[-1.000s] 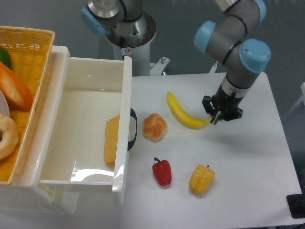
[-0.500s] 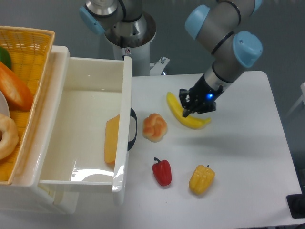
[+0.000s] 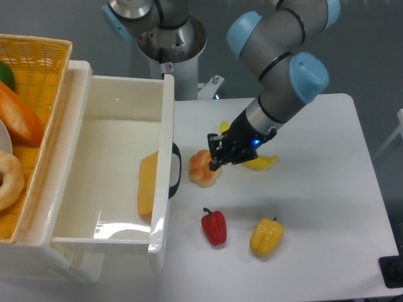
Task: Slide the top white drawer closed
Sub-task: 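Lower the gripper against the drawer front beside the black handle, then push the drawer front with the gripper into the cabinet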
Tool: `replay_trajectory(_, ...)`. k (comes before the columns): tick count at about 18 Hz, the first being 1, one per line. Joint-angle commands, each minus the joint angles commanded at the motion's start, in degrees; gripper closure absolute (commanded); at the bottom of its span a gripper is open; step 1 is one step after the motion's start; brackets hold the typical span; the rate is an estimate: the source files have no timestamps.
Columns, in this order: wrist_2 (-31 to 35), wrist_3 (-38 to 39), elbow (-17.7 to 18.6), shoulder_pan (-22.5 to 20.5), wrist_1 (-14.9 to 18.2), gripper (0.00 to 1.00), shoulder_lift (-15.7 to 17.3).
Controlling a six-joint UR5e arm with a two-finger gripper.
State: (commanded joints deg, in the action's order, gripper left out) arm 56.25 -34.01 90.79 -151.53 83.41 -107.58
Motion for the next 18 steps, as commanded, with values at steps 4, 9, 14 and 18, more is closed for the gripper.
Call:
replay_trajectory(4, -0.6, 0.3, 0.0, 1.5, 0.0, 0.89, 0.0)
replay_trajectory(9, -1.4, 1.5, 0.0, 3.1, 0.1, 0.9, 0.1)
replay_trajectory(14, -1.9, 2.2, 0.0, 4.0, 0.1, 0.9, 0.4)
replay_trajectory(18, -2.2, 2.5, 0.1, 4.1, 0.3, 0.9, 0.7)
